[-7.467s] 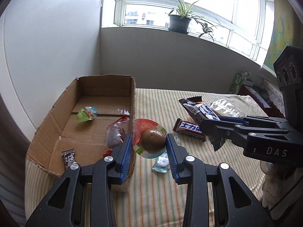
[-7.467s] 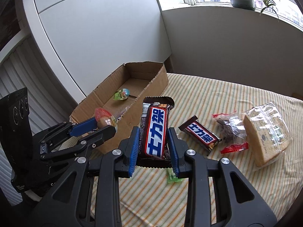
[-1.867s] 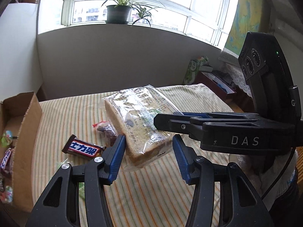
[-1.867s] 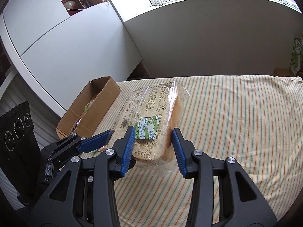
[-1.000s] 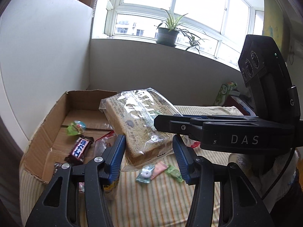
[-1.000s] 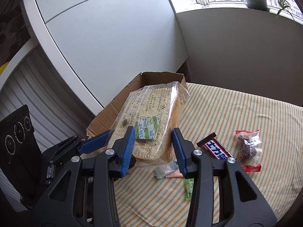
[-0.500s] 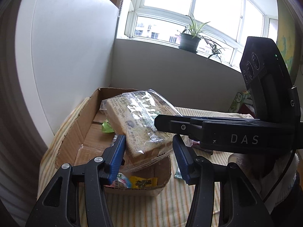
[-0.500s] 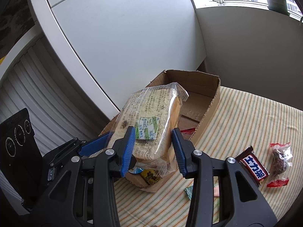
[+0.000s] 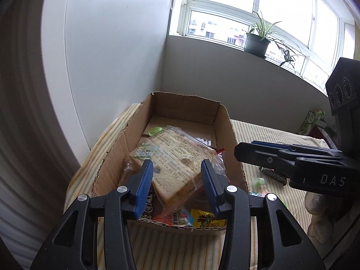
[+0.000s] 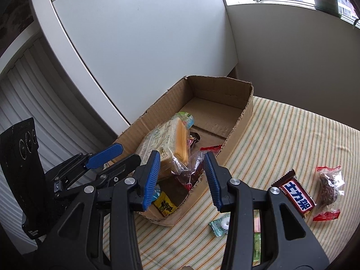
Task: Organize snacks
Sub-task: 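Move both open grippers back from the box toward the remaining snacks, then grasp the red-trimmed snack bag with the right gripper while the left grasps a chocolate bar, then carry the snack bag and chocolate bar into the box and release both, then move both open grippers back from the box toward the candy packets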
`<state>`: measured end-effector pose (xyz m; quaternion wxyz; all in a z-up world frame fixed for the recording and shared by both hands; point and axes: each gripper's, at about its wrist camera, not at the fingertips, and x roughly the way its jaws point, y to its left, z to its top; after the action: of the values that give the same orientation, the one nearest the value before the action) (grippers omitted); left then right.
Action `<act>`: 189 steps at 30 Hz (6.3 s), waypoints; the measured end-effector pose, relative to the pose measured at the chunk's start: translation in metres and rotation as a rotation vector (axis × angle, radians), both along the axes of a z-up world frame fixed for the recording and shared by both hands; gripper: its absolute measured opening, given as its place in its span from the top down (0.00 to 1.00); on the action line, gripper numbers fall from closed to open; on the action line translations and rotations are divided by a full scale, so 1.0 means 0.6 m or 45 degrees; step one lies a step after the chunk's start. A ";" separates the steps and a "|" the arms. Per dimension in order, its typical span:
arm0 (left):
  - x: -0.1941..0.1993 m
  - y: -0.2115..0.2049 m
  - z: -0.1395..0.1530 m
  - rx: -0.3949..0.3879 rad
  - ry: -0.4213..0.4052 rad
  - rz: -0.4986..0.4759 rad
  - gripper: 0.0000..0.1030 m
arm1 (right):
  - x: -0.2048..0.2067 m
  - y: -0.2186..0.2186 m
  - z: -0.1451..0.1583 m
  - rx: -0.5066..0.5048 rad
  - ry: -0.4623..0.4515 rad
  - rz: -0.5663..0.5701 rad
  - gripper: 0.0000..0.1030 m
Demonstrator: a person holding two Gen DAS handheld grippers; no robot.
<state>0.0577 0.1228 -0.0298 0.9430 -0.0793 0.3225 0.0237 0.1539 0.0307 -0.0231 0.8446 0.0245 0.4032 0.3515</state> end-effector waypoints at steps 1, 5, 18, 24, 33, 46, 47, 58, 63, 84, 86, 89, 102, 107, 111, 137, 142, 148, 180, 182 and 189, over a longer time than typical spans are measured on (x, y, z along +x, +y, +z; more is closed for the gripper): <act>-0.003 -0.001 0.000 0.000 -0.003 -0.003 0.59 | -0.002 -0.006 0.003 -0.003 -0.003 -0.006 0.59; -0.009 -0.013 0.005 -0.010 -0.015 -0.037 0.59 | -0.006 -0.044 0.008 -0.019 -0.019 -0.049 0.52; -0.011 -0.086 0.005 -0.022 -0.011 -0.204 0.58 | 0.013 -0.238 0.003 -0.086 -0.090 -0.334 0.25; -0.010 -0.147 -0.013 -0.008 0.050 -0.313 0.58 | 0.046 -0.291 -0.039 -0.141 0.022 -0.415 0.25; 0.024 -0.224 -0.027 -0.025 0.138 -0.420 0.57 | 0.074 -0.302 -0.081 -0.150 0.124 -0.395 0.29; 0.123 -0.255 -0.078 -0.210 0.341 -0.422 0.57 | 0.106 -0.313 -0.126 -0.132 0.210 -0.377 0.43; 0.129 -0.254 -0.081 -0.225 0.355 -0.417 0.57 | 0.107 -0.316 -0.126 -0.123 0.214 -0.378 0.44; 0.181 -0.273 -0.097 -0.243 0.413 -0.371 0.57 | 0.106 -0.359 -0.122 -0.110 0.219 -0.408 0.55; 0.188 -0.313 -0.101 -0.090 0.415 -0.371 0.56 | 0.105 -0.369 -0.120 -0.130 0.209 -0.445 0.55; 0.159 -0.318 -0.093 0.120 0.336 -0.315 0.74 | 0.072 -0.342 -0.104 -0.252 0.105 -0.462 0.62; 0.153 -0.317 -0.083 0.131 0.310 -0.315 0.74 | 0.067 -0.339 -0.095 -0.256 0.080 -0.464 0.62; 0.146 -0.313 -0.071 0.123 0.282 -0.311 0.74 | 0.058 -0.337 -0.078 -0.231 0.051 -0.476 0.62; 0.090 -0.238 0.000 0.071 0.123 -0.237 0.74 | 0.018 -0.250 0.008 -0.119 -0.089 -0.385 0.62; 0.071 -0.198 0.010 0.061 0.089 -0.194 0.74 | 0.010 -0.198 0.024 -0.101 -0.115 -0.331 0.62; 0.057 -0.167 0.017 0.066 0.059 -0.152 0.74 | 0.016 -0.158 0.025 -0.094 -0.114 -0.294 0.62; 0.044 0.005 0.019 0.025 0.039 0.105 0.74 | 0.115 0.062 -0.021 -0.101 -0.088 -0.099 0.62; 0.044 0.015 0.014 0.022 0.055 0.122 0.72 | 0.118 0.055 -0.030 -0.085 -0.084 -0.114 0.47; 0.038 0.016 0.018 0.024 0.043 0.113 0.71 | 0.111 0.037 -0.020 -0.058 -0.097 -0.140 0.42; -0.027 -0.103 0.012 -0.014 0.032 -0.197 0.71 | -0.016 -0.137 -0.035 -0.144 -0.043 -0.187 0.42; -0.035 -0.117 0.008 -0.003 0.037 -0.249 0.71 | -0.024 -0.144 -0.048 -0.178 -0.036 -0.181 0.42; -0.035 -0.171 -0.025 0.044 0.118 -0.424 0.71 | -0.036 -0.165 -0.093 -0.255 0.028 -0.102 0.53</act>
<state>0.0366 0.0204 -0.0447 0.9192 -0.0076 0.3738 -0.1236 0.1321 -0.0681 -0.0792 0.8516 -0.0400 0.4444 0.2752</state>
